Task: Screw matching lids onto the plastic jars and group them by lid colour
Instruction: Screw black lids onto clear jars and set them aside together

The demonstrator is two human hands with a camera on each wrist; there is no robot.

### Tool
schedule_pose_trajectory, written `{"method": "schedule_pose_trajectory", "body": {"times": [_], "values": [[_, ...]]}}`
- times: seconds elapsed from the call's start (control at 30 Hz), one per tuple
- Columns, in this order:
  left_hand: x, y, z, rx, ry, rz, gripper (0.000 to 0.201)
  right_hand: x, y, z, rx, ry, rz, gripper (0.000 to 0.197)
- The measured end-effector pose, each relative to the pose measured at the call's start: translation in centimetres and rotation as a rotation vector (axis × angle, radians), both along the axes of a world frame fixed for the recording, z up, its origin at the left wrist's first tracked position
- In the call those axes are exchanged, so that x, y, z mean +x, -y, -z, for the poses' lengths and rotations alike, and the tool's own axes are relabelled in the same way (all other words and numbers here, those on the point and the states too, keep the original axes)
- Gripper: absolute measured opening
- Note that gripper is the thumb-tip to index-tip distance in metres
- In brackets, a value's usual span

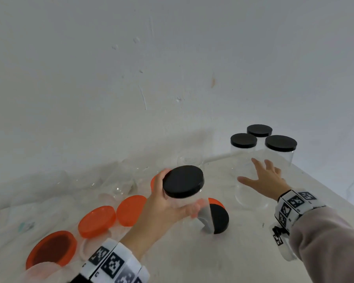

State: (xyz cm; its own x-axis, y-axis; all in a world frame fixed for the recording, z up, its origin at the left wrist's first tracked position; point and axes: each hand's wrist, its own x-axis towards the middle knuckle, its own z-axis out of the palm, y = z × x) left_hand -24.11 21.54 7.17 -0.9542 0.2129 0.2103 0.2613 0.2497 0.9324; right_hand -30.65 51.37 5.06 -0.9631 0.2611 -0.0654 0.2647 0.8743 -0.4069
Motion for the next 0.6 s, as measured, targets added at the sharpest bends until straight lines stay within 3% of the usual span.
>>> {"method": "schedule_pose_trajectory", "body": {"times": [0.33, 0.6], "values": [[-10.2, -8.3, -0.2, -0.182, -0.028, -0.12, 0.101, -0.6, -1.0, 1.3, 0.067, 0.052, -0.084, 0.083], [-13.7, -13.5, 2.4, -0.273, 0.037, -0.164, 0.092, -0.6, -0.8, 2.6, 0.058, -0.07, -0.047, 0.08]]}}
